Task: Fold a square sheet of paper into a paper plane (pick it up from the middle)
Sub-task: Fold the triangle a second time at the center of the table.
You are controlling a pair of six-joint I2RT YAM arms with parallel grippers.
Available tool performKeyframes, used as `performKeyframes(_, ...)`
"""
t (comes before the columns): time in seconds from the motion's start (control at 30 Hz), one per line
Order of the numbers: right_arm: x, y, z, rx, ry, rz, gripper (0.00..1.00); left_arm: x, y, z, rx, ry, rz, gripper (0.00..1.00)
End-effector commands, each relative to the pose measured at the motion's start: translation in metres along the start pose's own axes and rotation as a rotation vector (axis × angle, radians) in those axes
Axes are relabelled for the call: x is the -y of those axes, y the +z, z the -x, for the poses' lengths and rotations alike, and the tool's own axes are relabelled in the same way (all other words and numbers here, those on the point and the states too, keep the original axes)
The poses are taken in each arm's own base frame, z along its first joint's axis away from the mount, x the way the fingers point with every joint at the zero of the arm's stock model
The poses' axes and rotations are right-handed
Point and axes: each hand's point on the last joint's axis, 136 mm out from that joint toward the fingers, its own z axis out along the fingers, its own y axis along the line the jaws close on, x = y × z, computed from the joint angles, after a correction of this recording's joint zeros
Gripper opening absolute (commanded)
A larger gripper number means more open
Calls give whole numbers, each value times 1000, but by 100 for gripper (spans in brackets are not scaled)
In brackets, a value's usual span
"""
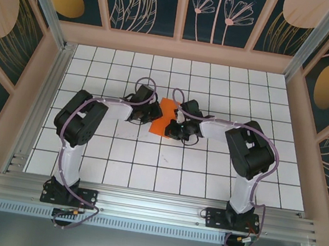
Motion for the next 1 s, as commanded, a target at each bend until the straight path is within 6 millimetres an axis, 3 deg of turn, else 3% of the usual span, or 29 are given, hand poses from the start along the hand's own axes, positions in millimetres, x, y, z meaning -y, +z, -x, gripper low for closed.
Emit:
performKeyframes(0.0, 77, 11, -72, -207, 123, -257, 2, -21, 8, 11, 15, 31, 86, 8)
performKeyframes(0.33, 77, 10, -73, -204, 127, -254, 2, -33, 5, 55, 82, 67, 155, 9)
performKeyframes(0.43, 76, 11, -72, -201, 130, -249, 2, -25, -8, 69, 113, 92, 131, 11)
performKeyframes(0.5, 74, 11, -71, -198, 130, -243, 2, -7, -16, 71, 109, 129, 78, 13)
performKeyframes(0.63, 70, 12, -67, -191, 132, -227, 2, 29, -37, 57, 81, 144, -98, 15)
performKeyframes(0.77, 68, 12, -66, -192, 135, -217, 0, 52, -48, 22, 21, 140, -218, 14)
performKeyframes(0.97, 67, 13, -67, -193, 140, -198, 0, 50, -35, -35, -95, 137, -202, 8)
